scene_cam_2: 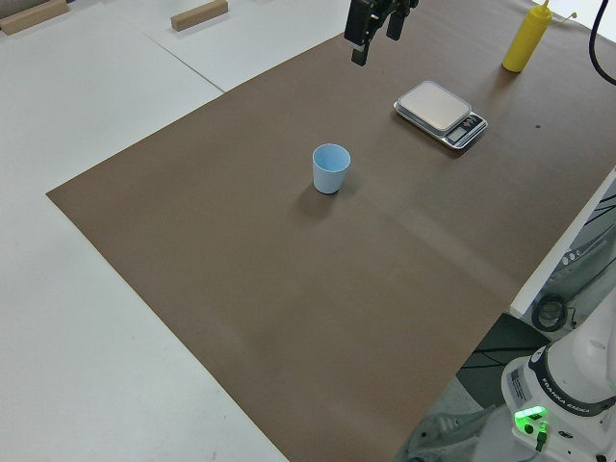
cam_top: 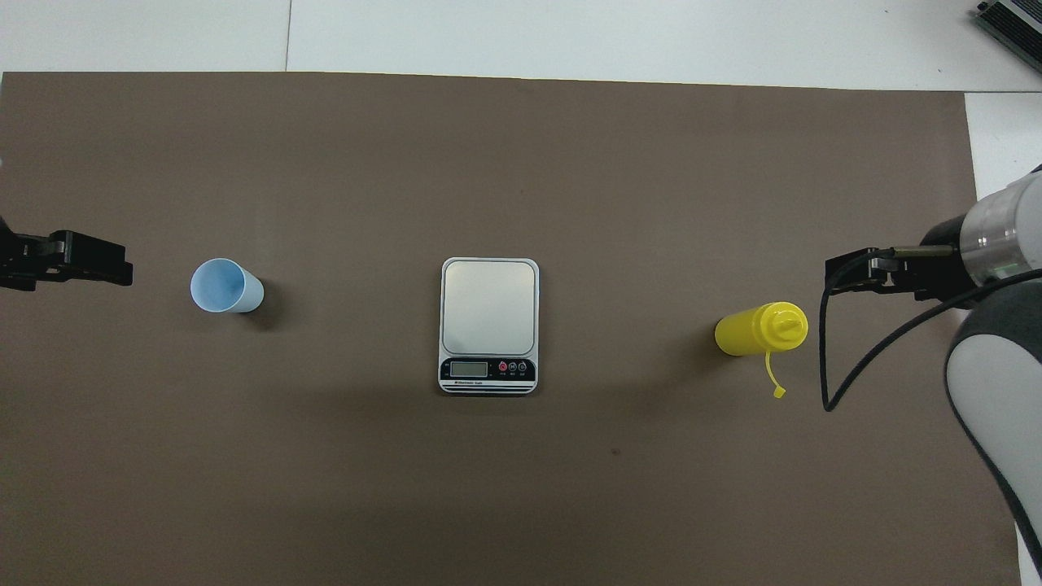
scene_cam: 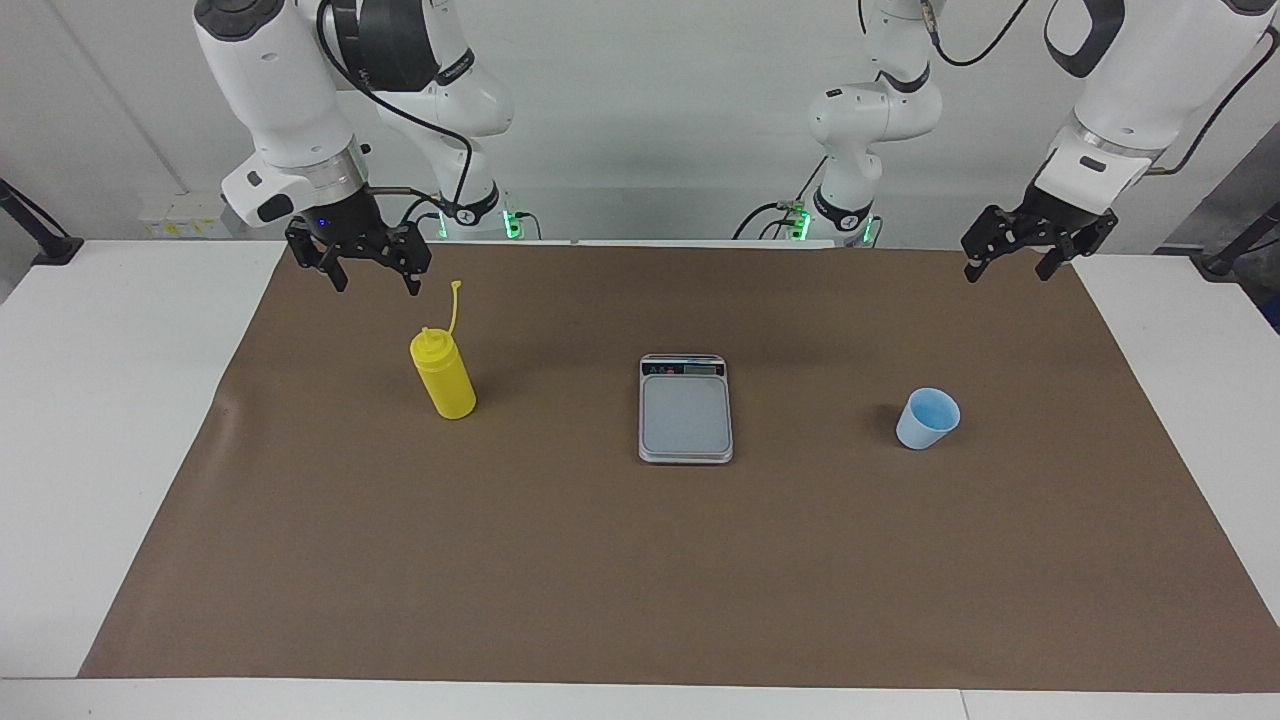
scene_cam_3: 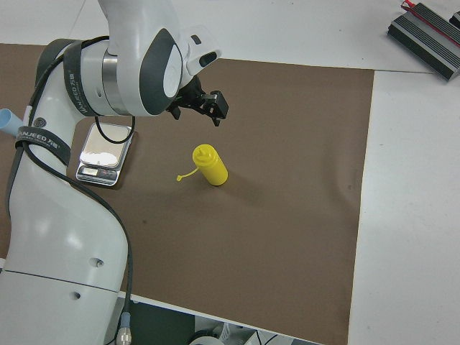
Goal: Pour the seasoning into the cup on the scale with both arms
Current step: 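Move the left gripper toward the light blue cup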
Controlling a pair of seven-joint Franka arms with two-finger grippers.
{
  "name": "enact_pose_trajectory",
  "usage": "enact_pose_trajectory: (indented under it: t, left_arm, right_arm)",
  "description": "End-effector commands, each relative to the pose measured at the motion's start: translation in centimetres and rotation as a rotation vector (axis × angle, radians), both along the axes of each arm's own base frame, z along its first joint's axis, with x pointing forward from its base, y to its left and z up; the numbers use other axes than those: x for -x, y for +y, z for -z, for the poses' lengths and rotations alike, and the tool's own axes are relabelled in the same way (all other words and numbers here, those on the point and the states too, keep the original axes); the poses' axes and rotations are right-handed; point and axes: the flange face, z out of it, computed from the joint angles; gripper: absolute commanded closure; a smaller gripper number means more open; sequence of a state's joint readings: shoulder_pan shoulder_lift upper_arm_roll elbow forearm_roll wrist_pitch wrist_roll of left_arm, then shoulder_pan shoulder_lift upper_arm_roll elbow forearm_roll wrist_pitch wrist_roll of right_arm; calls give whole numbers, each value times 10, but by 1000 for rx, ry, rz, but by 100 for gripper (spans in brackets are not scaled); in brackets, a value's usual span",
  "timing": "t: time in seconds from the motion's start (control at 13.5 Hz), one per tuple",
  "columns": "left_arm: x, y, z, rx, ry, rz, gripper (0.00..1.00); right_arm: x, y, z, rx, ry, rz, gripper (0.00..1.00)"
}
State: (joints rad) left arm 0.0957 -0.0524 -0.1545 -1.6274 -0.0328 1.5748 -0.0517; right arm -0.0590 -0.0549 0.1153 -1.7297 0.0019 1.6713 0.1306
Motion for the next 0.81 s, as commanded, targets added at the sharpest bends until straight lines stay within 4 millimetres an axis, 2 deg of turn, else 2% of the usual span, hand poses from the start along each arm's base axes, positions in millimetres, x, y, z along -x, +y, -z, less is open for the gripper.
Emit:
enact_pose_trajectory:
  t: [0.0,0.44,0.59,0.74]
  left_arm:
    - [0,-1,-1,-17,8,13,0]
    - [0,2,2,-18,3,21,0]
    - [4,4,14,-21,-13,10,0]
    - [3,15,41,-21,-29,-9,0]
  right_arm:
    - [8,-4,-1,-18,2,-9,0]
    - [8,-3,0,-18,4,-10,0]
    - [8,-4,1,-18,2,-9,0]
    - [8,-4,1,-18,4,-9,0]
